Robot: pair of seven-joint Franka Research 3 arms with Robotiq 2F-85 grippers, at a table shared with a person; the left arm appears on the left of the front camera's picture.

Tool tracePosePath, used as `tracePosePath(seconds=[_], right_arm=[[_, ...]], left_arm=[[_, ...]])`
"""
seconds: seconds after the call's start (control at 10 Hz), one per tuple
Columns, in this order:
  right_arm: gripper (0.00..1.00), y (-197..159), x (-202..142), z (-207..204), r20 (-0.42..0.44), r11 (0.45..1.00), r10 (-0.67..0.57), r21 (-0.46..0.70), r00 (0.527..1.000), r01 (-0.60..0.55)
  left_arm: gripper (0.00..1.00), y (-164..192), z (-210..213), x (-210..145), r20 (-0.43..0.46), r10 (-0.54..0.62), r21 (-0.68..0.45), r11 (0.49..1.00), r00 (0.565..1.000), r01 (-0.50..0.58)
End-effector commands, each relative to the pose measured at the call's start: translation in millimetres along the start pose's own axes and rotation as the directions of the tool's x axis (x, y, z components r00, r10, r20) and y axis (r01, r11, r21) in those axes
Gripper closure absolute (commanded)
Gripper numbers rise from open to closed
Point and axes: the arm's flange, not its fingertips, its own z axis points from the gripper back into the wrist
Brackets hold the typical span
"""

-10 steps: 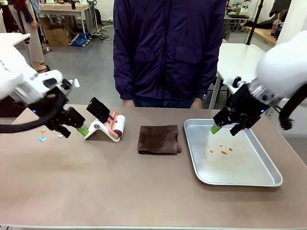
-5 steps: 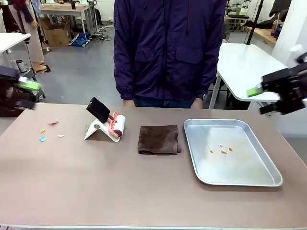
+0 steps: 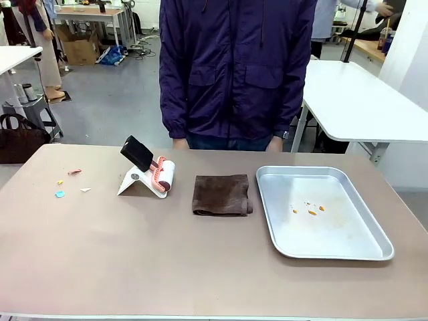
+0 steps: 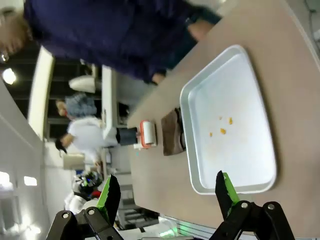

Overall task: Clean the surface of the table.
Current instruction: Hold the Lint Roller with your left hand and the towel with your right hand.

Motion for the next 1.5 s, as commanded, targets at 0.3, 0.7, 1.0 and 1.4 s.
tracePosePath(seconds=[0.3,0.7,1.0,1.4], right_arm=[[0.0,-66,-40,16,0.128,0.996,-0.049,0.083,0.991,0.039],[0.0,-54,-5,38,0.078,0.996,-0.075,0.051,0.994,0.072],[0.0,-54,-5,38,0.078,0.996,-0.075,0.051,0.994,0.072],[0.0,-56,-8,36,0.073,0.996,-0.081,0.03,0.994,0.079]], left_arm=[[0.0,32,-45,-38,0.09,0.129,0.036,0.991,0.988,-0.132],[0.0,30,-25,8,0.02,0.1,0.007,0.995,0.995,-0.1],[0.0,30,-25,8,0.02,0.1,0.007,0.995,0.995,-0.1],[0.0,32,-26,10,0.027,0.108,0.01,0.994,0.994,-0.109]])
